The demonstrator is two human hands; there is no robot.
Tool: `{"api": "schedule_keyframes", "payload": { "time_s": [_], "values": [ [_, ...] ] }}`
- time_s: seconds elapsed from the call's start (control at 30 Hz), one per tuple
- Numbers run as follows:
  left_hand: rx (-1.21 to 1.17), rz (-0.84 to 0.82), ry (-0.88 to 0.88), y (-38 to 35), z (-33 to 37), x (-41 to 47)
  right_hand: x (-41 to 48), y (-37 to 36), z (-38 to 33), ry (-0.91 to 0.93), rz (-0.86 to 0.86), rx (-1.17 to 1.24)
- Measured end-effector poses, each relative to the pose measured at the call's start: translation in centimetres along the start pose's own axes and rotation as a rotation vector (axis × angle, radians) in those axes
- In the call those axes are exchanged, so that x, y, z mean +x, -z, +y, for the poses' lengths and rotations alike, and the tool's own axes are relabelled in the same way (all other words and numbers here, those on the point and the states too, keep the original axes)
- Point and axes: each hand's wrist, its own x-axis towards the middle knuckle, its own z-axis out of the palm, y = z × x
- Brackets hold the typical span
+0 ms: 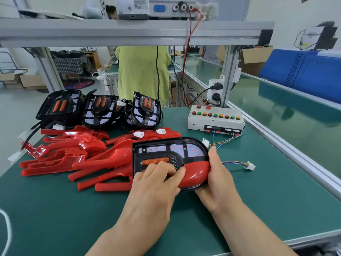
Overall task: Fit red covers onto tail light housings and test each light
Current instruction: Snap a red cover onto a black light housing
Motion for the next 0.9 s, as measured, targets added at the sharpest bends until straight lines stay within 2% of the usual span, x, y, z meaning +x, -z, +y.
{"api": "schedule_keyframes", "payload": {
  "time_s": [0.67,0.9],
  "values": [
    [0.011,0.02,0.0,0.28,-0.05,-0.38,0.1,0.08,0.27,-0.004,0.003,-0.033],
    [-0.017,0.022,0.015,-0.04,-0.02,-0.68,-0.12,0.19,0.4,0.0,-0.097,-0.031]
  ]
}}
